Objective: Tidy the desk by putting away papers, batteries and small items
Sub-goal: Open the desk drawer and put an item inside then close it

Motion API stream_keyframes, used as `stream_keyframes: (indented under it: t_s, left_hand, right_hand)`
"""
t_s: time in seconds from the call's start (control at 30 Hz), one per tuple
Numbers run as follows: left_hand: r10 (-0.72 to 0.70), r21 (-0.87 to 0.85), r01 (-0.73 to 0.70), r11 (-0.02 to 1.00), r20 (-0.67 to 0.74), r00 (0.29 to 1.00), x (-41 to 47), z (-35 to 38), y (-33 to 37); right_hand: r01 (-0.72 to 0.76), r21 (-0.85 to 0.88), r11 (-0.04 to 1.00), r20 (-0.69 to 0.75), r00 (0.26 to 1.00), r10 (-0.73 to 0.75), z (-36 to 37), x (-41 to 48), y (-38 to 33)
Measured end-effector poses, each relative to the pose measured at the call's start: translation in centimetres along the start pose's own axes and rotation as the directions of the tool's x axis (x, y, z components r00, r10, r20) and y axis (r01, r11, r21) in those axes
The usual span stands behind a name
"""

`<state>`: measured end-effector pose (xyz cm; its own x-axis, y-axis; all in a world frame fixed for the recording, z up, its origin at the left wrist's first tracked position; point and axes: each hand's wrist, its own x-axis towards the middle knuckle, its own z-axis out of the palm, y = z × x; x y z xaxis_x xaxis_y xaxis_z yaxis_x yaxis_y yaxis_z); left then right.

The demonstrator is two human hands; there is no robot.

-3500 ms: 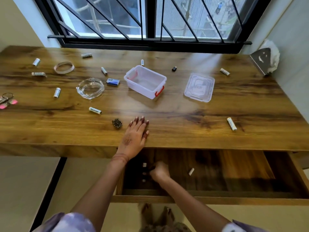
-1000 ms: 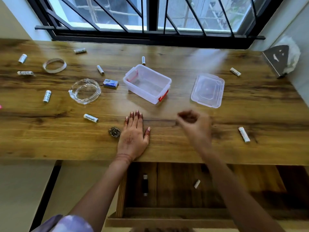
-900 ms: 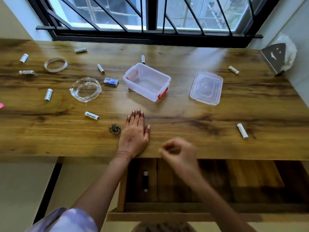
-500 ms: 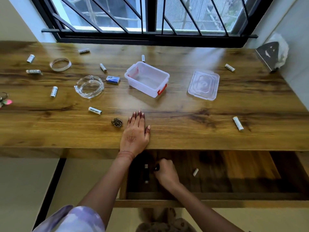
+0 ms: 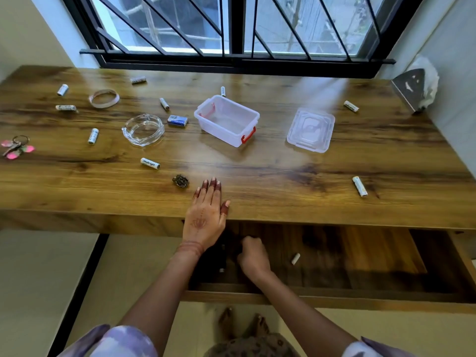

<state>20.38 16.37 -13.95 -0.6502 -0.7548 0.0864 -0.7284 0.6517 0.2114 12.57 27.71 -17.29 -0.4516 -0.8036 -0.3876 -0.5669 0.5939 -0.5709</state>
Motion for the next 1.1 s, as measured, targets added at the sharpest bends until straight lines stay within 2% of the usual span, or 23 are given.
stream_keyframes:
  t_s: [0.17,0.33,0.5,0.6,0.77,0.97,1.1]
  left_hand:
    - [-0.003,-0.066,0.006,0.998,0.045,0.999,-1.9,-0.7,0.5]
    - [-0.038,-0.247,0.062,0.967,0.100,0.994,-4.6,-1.7,0.4]
    - [0.046,-0.302,-0.011,0.953,0.108,0.993,-9.4,-0.7,0.2]
    - [0.101,-0.247,-0.072,0.966,0.106,0.989,-12.5,0.6,0.5]
    - [0.169,-0.056,-0.166,0.985,0.054,0.984,-16.6,1.8,0.8]
    - [0.104,0.069,-0.108,0.992,0.050,0.993,-17.1,2.3,1.1]
    - [0.131,0.135,-0.130,0.982,0.000,0.991,-16.3,2.6,0.9]
  right_hand:
    - [0.070,0.125,0.990,-0.091,0.994,-0.059,-2.0,-1.8,1.3]
    - [0.169,0.116,0.979,-0.192,0.971,-0.145,-6.0,-6.0,4.6]
    - [0.166,0.093,0.982,-0.285,0.949,-0.134,-7.5,-10.7,9.4]
    - [0.130,0.030,0.991,-0.296,0.948,-0.115,-6.5,-13.4,11.2]
    - [0.139,-0.209,0.968,-0.322,0.925,-0.202,-4.1,-15.8,12.8]
    - [0.066,-0.301,0.951,-0.493,0.843,-0.214,-3.4,-15.0,12.5]
    - [-0.013,-0.347,0.938,-0.522,0.833,-0.182,-3.4,-14.0,11.9]
